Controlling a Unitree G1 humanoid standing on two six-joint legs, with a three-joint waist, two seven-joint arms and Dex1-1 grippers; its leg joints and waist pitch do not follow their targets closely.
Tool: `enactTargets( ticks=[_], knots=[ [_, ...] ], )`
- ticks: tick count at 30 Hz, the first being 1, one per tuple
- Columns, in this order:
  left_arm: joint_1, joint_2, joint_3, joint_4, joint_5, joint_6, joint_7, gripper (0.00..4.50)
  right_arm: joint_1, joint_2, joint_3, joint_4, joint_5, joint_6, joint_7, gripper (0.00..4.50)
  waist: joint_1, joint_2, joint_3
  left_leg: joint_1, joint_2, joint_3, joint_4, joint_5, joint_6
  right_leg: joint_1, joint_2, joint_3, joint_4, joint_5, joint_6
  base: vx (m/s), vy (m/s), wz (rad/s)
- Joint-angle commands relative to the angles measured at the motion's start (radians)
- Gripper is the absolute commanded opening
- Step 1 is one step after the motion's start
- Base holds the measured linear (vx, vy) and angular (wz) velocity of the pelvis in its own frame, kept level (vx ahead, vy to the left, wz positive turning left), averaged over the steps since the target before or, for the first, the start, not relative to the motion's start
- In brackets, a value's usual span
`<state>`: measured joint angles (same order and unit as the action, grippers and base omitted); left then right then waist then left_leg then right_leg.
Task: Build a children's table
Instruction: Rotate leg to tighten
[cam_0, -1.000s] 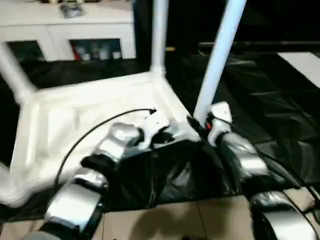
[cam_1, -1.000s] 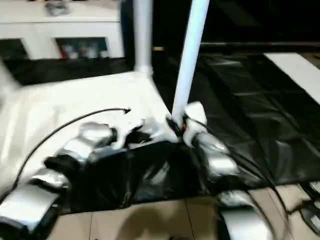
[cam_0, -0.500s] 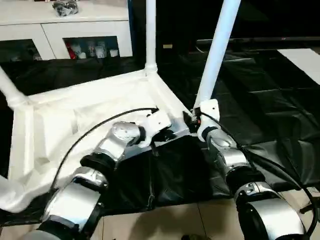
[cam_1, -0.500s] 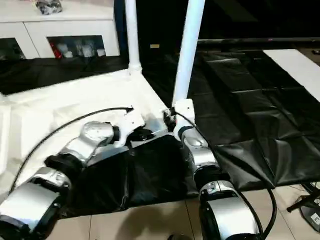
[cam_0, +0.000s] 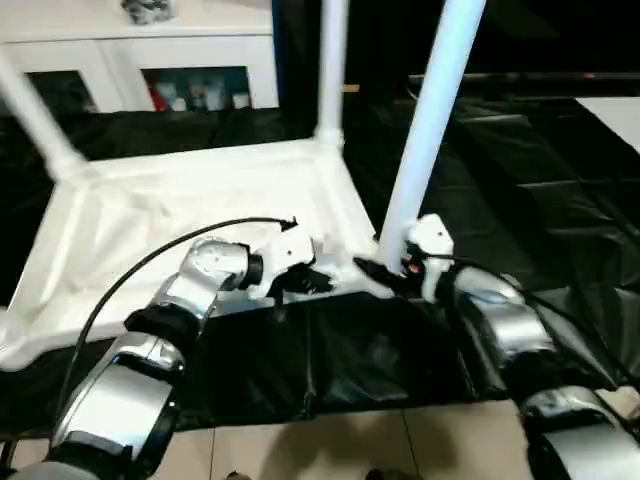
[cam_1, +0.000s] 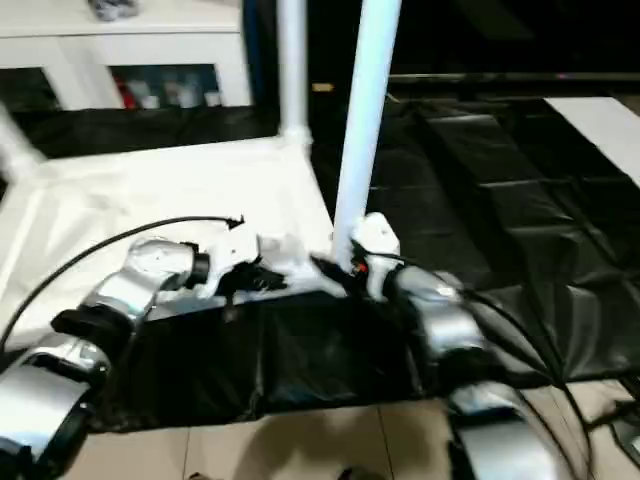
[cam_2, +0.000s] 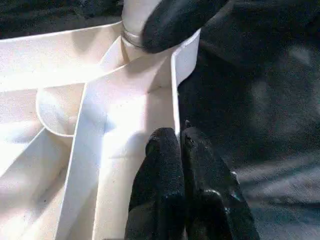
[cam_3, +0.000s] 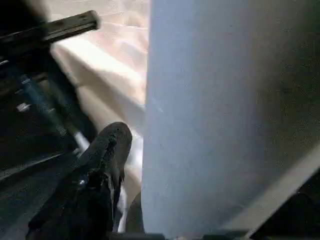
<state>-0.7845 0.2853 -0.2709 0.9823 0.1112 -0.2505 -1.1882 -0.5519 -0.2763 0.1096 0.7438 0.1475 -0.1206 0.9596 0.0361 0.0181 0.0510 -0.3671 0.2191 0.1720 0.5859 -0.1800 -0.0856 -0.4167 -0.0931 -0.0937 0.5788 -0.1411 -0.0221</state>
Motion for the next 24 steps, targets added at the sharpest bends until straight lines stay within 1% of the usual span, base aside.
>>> enactTargets(
  ticks=[1, 2, 3, 4, 5, 7, 8, 9, 11, 12, 14, 16, 19, 20, 21, 22, 23, 24],
  knots=[
    [-0.009, -0.009, -0.025, -0.011, 0.008, -0.016, -0.028, 0.0, 0.007, 0.0, 0.042, -0.049, 0.024, 0.015, 0.094, 2.79, 0.004, 0.004, -0.069, 0.011, 0.013, 0.012, -0.068, -0.285, 0.077, 0.063, -0.04, 0.04, -0.061, -0.257, -0.25, 0.0, 0.0, 0.0],
    [-0.011, -0.006, -0.024, -0.007, 0.005, -0.021, -0.042, 0.0, 0.019, -0.017, 0.055, -0.069, 0.037, 0.032, 0.159, 2.71, 0.004, 0.003, -0.068, 0.009, 0.012, 0.011, -0.069, -0.284, 0.076, 0.065, -0.039, 0.04, -0.062, -0.26, -0.248, 0.0, 0.0, 0.0],
    [-0.011, -0.005, -0.024, -0.005, 0.005, -0.024, -0.049, 0.0, 0.023, -0.023, 0.058, -0.077, 0.041, 0.039, 0.185, 2.67, 0.007, 0.004, -0.069, 0.01, 0.013, 0.011, -0.069, -0.285, 0.077, 0.064, -0.04, 0.04, -0.062, -0.262, -0.245, 0.0, 0.0, 0.0],
    [-0.012, -0.005, -0.024, -0.003, 0.005, -0.026, -0.053, 0.0, 0.026, -0.027, 0.058, -0.082, 0.042, 0.044, 0.201, 2.49, 0.009, 0.003, -0.071, 0.011, 0.013, 0.012, -0.067, -0.28, 0.077, 0.064, -0.04, 0.04, -0.061, -0.256, -0.246, 0.0, 0.0, 0.0],
    [-0.013, -0.004, -0.024, -0.001, 0.005, -0.028, -0.06, 0.0, 0.03, -0.033, 0.06, -0.087, 0.044, 0.058, 0.228, 2.49, 0.012, 0.003, -0.071, 0.01, 0.013, 0.012, -0.067, -0.27, 0.078, 0.064, -0.041, 0.041, -0.06, -0.243, -0.249, 0.0, 0.0, 0.0],
    [-0.013, -0.003, -0.025, 0.003, 0.002, -0.028, -0.078, 0.0, 0.037, -0.051, 0.073, -0.093, 0.038, 0.078, 0.28, 2.26, 0.017, 0.004, -0.072, 0.008, 0.013, 0.011, -0.066, -0.25, 0.08, 0.066, -0.041, 0.04, -0.057, -0.226, -0.249, 0.0, 0.0, 0.0],
    [-0.014, -0.002, -0.026, 0.004, 0.002, -0.028, -0.083, 0.0, 0.039, -0.057, 0.077, -0.096, 0.037, 0.084, 0.293, 2.26, 0.018, 0.002, -0.072, 0.008, 0.012, 0.011, -0.066, -0.248, 0.081, 0.066, -0.041, 0.04, -0.058, -0.225, -0.249, 0.0, 0.0, 0.0],
    [-0.014, -0.001, -0.026, 0.005, 0.001, -0.028, -0.088, 0.0, 0.04, -0.061, 0.083, -0.098, 0.037, 0.095, 0.309, 2.08, 0.022, 0.003, -0.072, 0.009, 0.012, 0.012, -0.065, -0.244, 0.081, 0.065, -0.041, 0.04, -0.058, -0.228, -0.248, 0.0, 0.0, 0.0],
    [-0.015, 0.0, -0.028, 0.01, 0.002, -0.029, -0.098, 0.0, 0.041, -0.068, 0.092, -0.106, 0.043, 0.114, 0.333, 2.01, 0.025, 0.003, -0.072, 0.009, 0.012, 0.011, -0.066, -0.247, 0.079, 0.066, -0.042, 0.039, -0.059, -0.24, -0.244, 0.0, 0.0, 0.0],
    [-0.016, 0.0, -0.028, 0.012, 0.002, -0.03, -0.1, 0.0, 0.041, -0.071, 0.095, -0.107, 0.046, 0.122, 0.34, 1.98, 0.024, 0.002, -0.071, 0.009, 0.012, 0.011, -0.067, -0.251, 0.077, 0.065, -0.042, 0.039, -0.06, -0.25, -0.24, 0.0, 0.0, 0.0],
    [-0.016, 0.001, -0.028, 0.014, 0.002, -0.026, -0.106, 0.0, 0.041, -0.069, 0.097, -0.106, 0.047, 0.123, 0.341, 1.97, 0.025, 0.002, -0.071, 0.011, 0.011, 0.011, -0.067, -0.257, 0.073, 0.064, -0.042, 0.039, -0.062, -0.271, -0.233, 0.0, 0.0, 0.0],
    [-0.017, 0.001, -0.026, 0.015, 0.002, -0.022, -0.109, 0.0, 0.043, -0.063, 0.095, -0.102, 0.047, 0.124, 0.336, 1.97, 0.025, 0.001, -0.071, 0.009, 0.011, 0.011, -0.067, -0.258, 0.07, 0.065, -0.043, 0.038, -0.064, -0.288, -0.225, 0.0, 0.0, 0.0],
    [-0.019, -0.005, -0.018, 0.02, 0.005, -0.008, -0.068, 0.0, 0.054, -0.036, 0.07, -0.105, 0.047, 0.145, 0.265, 1.96, 0.024, -0.001, -0.069, 0.009, 0.01, 0.01, -0.069, -0.262, 0.067, 0.063, -0.042, 0.037, -0.067, -0.315, -0.211, 0.0, 0.0, 0.0],
    [-0.019, -0.007, -0.016, 0.021, 0.005, -0.004, -0.061, 0.0, 0.054, -0.033, 0.066, -0.102, 0.043, 0.142, 0.25, 1.96, 0.025, 0.0, -0.068, 0.009, 0.01, 0.01, -0.069, -0.263, 0.065, 0.063, -0.042, 0.037, -0.068, -0.325, -0.208, 0.0, 0.0, 0.0],
    [-0.023, -0.018, -0.009, 0.024, 0.01, 0.02, -0.015, 0.0, 0.055, -0.015, 0.047, -0.081, 0.024, 0.131, 0.171, 1.96, 0.023, -0.001, -0.067, 0.01, 0.011, 0.01, -0.07, -0.271, 0.062, 0.061, -0.043, 0.038, -0.07, -0.345, -0.202, 0.0, 0.0, 0.0],
    [-0.023, -0.018, -0.009, 0.024, 0.01, 0.02, -0.015, 0.0, 0.055, -0.015, 0.047, -0.081, 0.024, 0.131, 0.171, 1.96, 0.022, 0.0, -0.065, 0.01, 0.01, 0.01, -0.071, -0.279, 0.057, 0.059, -0.044, 0.037, -0.072, -0.365, -0.198, 0.0, 0.0, 0.0],
    [-0.03, -0.041, 0.005, 0.028, 0.014, 0.05, 0.059, 0.0, 0.05, 0.016, 0.014, -0.04, -0.007, 0.118, 0.016, 1.96, 0.018, -0.001, -0.063, 0.013, 0.008, 0.007, -0.073, -0.304, 0.047, 0.058, -0.044, 0.034, -0.079, -0.426, -0.18, 0.0, 0.0, 0.0],
    [-0.032, -0.051, 0.01, 0.028, 0.013, 0.062, 0.081, 0.0, 0.048, 0.028, 0.002, -0.025, -0.018, 0.11, -0.043, 1.96, 0.011, 0.0, -0.058, 0.019, 0.006, 0.006, -0.073, -0.332, 0.027, 0.05, -0.046, 0.035, -0.086, -0.485, -0.162, 0.0, 0.0, 0.0]
  ],
)
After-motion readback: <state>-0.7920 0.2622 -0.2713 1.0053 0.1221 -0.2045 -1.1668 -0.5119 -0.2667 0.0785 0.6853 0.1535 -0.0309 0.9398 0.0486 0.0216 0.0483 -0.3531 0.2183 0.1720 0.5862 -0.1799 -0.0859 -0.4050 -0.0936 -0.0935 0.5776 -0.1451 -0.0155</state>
